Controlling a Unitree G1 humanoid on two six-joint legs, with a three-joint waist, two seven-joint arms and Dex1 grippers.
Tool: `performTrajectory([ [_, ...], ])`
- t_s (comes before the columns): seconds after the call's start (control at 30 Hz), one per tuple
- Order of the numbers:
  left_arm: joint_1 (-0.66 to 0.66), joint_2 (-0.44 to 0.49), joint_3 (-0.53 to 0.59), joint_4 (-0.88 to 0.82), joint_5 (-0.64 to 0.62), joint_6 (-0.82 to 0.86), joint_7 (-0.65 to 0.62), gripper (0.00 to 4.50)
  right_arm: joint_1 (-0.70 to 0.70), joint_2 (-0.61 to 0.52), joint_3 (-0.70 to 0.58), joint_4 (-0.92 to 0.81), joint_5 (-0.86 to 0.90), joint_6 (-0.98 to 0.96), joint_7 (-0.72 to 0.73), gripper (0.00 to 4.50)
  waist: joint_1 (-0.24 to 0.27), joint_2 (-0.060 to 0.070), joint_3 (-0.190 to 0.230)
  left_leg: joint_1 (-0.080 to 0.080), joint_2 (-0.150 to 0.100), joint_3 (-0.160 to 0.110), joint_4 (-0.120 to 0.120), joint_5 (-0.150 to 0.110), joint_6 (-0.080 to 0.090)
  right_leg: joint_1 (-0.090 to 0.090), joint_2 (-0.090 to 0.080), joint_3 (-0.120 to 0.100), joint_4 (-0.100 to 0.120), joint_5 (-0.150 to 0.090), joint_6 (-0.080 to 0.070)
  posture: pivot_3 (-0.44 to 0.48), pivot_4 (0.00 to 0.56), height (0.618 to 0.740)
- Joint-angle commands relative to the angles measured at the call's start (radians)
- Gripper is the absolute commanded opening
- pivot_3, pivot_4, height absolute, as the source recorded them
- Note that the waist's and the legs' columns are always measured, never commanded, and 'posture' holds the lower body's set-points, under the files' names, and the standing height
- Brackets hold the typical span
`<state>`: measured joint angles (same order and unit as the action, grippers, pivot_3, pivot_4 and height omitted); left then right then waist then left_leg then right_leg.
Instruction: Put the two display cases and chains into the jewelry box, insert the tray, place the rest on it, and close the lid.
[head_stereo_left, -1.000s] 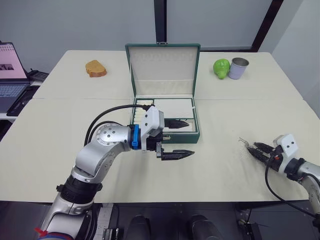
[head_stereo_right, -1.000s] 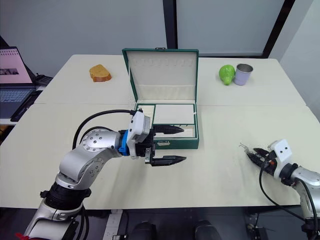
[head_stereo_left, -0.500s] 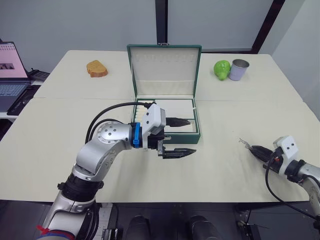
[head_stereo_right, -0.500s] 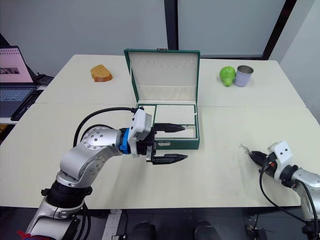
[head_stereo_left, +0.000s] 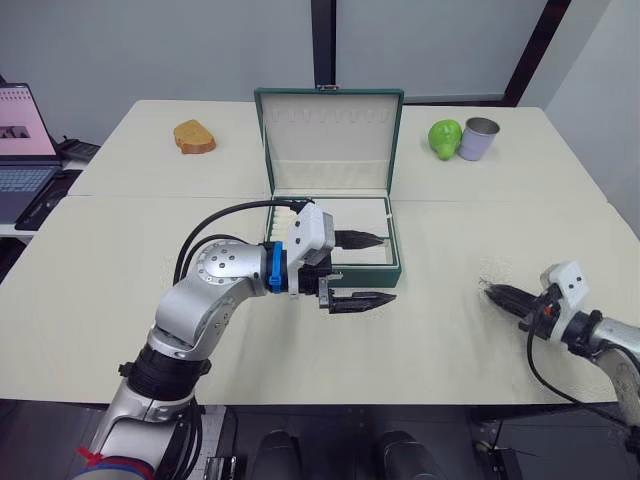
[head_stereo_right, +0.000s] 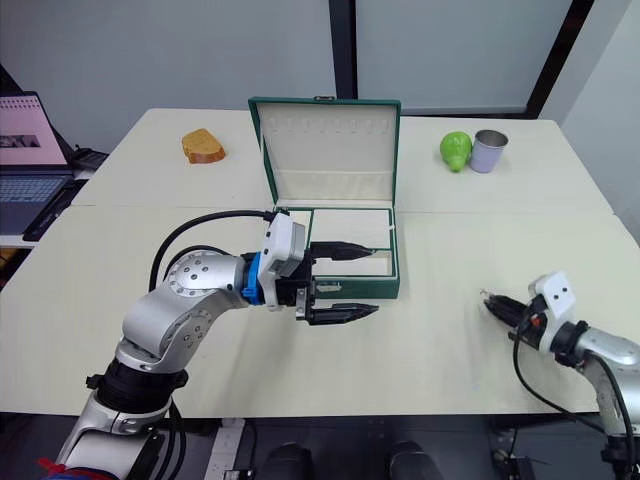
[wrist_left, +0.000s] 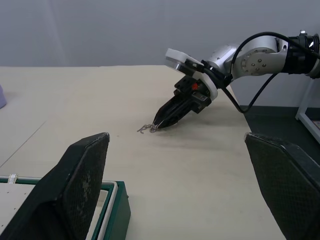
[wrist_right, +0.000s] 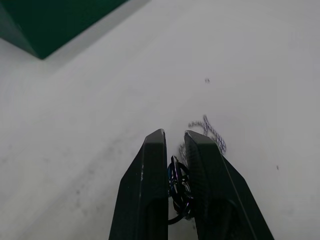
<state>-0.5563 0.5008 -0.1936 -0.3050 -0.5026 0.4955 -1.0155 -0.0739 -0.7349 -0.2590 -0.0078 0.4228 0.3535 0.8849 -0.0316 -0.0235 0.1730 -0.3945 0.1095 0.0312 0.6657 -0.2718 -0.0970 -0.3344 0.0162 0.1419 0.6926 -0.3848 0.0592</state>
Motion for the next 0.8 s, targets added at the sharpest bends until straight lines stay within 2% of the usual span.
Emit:
performTrajectory([
  [0.03, -0.02, -0.012, 0.0, -0.013, 0.001, -0.012, 0.001, 4.5, -0.018, -0.026, -0.044, -0.074, 0.033, 0.033, -0.008, 0.3, 0.001, 0.0, 0.0, 0.0, 0.0, 0.0, 0.0, 0.0, 0.0, 0.0, 0.0, 0.0, 0.0, 0.0, 0.0, 0.0, 0.15, 0.74],
  [0.3, -0.022, -0.026, -0.003, -0.012, 0.007, -0.011, 0.007, 4.5, -0.031, -0.04, -0.048, -0.105, 0.042, 0.067, -0.017, 0.3, 0.001, 0.0, 0.0, -0.001, 0.0, 0.0, 0.0, 0.0, 0.0, 0.0, 0.0, 0.0, -0.001, 0.0, 0.0, 0.0, 0.15, 0.74],
  [0.5, -0.019, -0.04, -0.008, -0.019, 0.012, -0.006, 0.009, 4.5, -0.045, -0.021, 0.025, -0.012, -0.045, 0.016, -0.034, 0.3, 0.0, 0.0, 0.0, -0.001, 0.0, 0.0, 0.0, 0.0, 0.0, 0.0, 0.0, 0.0, -0.001, 0.0, 0.0, 0.0, 0.15, 0.74],
  [0.57, -0.018, -0.041, -0.008, -0.021, 0.013, -0.004, 0.008, 4.5, -0.053, -0.011, 0.044, 0.031, -0.065, -0.009, -0.031, 1.02, 0.0, 0.0, 0.0, -0.001, 0.0, 0.0, 0.0, 0.0, 0.0, -0.001, 0.0, 0.0, -0.001, 0.0, 0.0, 0.0, 0.15, 0.74],
  [0.8, -0.013, -0.042, -0.009, -0.029, 0.012, 0.001, 0.009, 4.5, -0.059, 0.012, 0.033, 0.077, -0.054, -0.034, -0.028, 2.6, 0.0, 0.0, 0.0, -0.001, 0.0, 0.0, 0.0, 0.0, 0.0, -0.001, 0.0, 0.0, -0.001, 0.0, 0.0, 0.0, 0.15, 0.74],
])
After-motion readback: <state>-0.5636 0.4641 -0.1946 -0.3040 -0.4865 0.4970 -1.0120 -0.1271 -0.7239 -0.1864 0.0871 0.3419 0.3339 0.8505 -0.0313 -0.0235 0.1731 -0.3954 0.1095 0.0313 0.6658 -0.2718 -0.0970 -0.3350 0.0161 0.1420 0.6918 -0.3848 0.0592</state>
